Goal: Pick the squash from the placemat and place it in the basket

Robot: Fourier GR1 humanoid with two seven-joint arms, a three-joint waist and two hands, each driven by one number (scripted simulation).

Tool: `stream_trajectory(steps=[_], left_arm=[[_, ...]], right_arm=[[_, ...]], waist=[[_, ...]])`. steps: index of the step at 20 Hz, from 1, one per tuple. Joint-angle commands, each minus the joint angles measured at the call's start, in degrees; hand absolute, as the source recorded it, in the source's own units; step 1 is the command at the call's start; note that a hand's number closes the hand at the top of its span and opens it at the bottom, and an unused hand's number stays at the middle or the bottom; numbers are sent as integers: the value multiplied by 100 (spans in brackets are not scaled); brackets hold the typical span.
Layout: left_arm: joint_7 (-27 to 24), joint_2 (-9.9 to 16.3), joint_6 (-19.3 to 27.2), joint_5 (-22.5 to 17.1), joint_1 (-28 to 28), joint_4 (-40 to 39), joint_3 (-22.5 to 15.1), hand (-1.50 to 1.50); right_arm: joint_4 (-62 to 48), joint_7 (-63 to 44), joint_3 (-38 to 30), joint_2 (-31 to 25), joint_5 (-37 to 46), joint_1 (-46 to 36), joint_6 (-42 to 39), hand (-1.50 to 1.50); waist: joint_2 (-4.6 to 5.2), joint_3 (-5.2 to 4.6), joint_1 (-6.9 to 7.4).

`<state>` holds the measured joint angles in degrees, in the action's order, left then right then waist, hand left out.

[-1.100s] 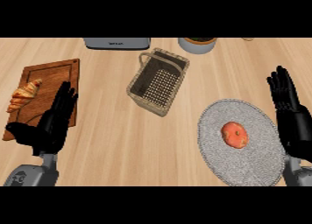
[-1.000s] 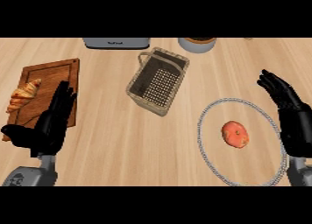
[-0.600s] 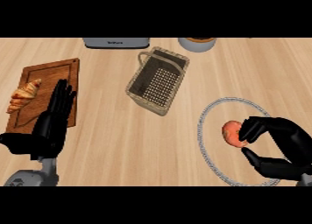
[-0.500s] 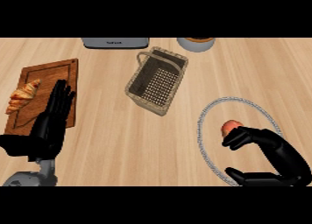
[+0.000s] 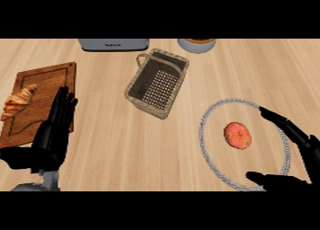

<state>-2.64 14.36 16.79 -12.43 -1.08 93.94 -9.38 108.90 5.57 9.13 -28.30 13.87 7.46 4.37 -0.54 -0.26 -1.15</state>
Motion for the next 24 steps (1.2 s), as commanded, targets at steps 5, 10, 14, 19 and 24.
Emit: stream_trajectory(steps=[5, 10, 14, 19, 24], left_arm=[[95, 55, -9, 70, -67, 57, 11, 0], [192, 94, -164, -77, -33, 154, 108, 0], [228, -85, -69, 115, -213, 7, 103, 0], [-153, -311, -278, 174, -159, -368, 163, 0], [698, -214, -75, 317, -274, 403, 135, 0]], right_arm=[[1153, -2440, -772, -2012, 497, -368, -1457, -150], [1746, -3610, -783, -2451, -741, -740, -2831, -150], [1903, -4083, -748, -2195, -1245, -891, -3226, -150], [1606, -4654, -421, -1783, -766, -1578, -3454, -150], [779, -4260, 78, -1383, 386, -1629, -3385, -150]], waist=[[24, -11, 26], [47, 5, 142], [51, 20, 105], [58, 22, 133], [59, 28, 156]])
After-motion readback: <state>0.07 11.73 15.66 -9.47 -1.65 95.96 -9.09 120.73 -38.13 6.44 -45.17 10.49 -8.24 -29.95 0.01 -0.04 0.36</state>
